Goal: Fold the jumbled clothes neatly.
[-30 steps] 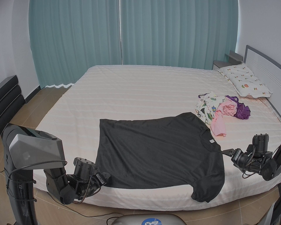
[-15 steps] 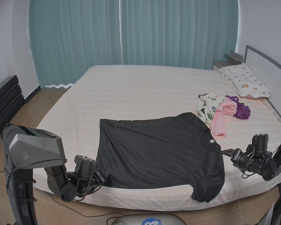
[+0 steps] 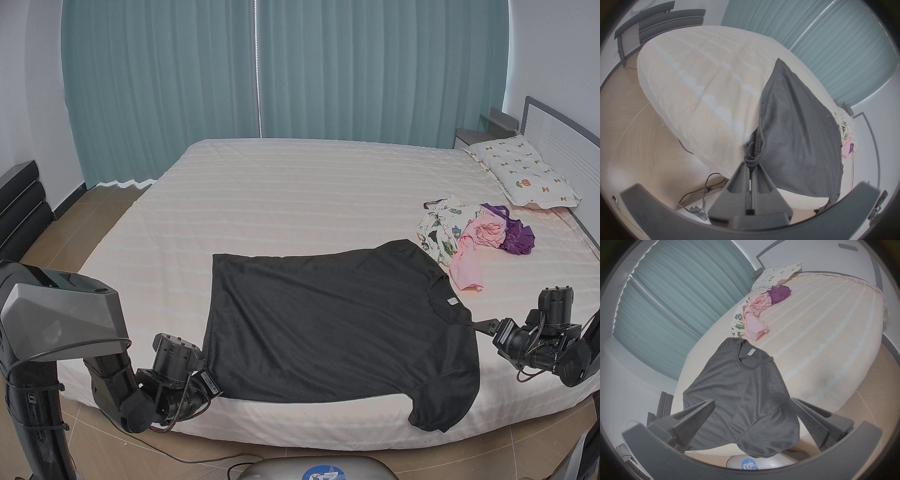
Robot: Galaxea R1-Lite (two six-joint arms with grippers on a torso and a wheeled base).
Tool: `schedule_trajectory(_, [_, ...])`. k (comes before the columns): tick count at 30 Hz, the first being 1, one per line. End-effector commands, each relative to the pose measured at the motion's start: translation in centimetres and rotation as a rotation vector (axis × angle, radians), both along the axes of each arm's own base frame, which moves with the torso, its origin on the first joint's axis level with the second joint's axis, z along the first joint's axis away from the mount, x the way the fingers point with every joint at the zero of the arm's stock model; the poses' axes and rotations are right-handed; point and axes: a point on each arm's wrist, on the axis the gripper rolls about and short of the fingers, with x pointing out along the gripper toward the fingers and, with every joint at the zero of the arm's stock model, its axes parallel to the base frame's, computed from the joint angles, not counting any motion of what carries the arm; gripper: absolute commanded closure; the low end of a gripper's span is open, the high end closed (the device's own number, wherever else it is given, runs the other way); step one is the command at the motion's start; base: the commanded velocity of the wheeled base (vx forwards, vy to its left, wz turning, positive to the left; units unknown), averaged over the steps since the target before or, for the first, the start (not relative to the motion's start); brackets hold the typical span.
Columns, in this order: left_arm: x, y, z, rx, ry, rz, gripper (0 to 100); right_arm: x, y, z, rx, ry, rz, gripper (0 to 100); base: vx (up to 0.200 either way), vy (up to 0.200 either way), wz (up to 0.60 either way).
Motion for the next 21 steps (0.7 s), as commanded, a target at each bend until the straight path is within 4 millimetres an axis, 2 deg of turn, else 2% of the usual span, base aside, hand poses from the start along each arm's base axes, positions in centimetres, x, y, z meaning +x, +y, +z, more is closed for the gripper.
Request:
schedule_trajectory(1, [0.5, -0.1, 1.4, -0.027, -0.059, 0.007, 100, 0.0, 0.0, -0.4, 0.002, 0.017, 0.002, 0, 0.0, 0.0, 0.0])
schedule_trajectory(12, [1.7, 0.8, 1.9, -0.084, -0.136, 0.06, 100, 0.9, -0.7, -4.3, -0.029, 0.154, 0.024, 0, 0.0, 0.0, 0.0])
schedule_trajectory(21, [2.0, 0.9, 2.1, -0.123, -0.165, 0.082, 100, 2.6, -0.8, -5.7, -0.006, 0.158, 0.037, 0, 0.0, 0.0, 0.0])
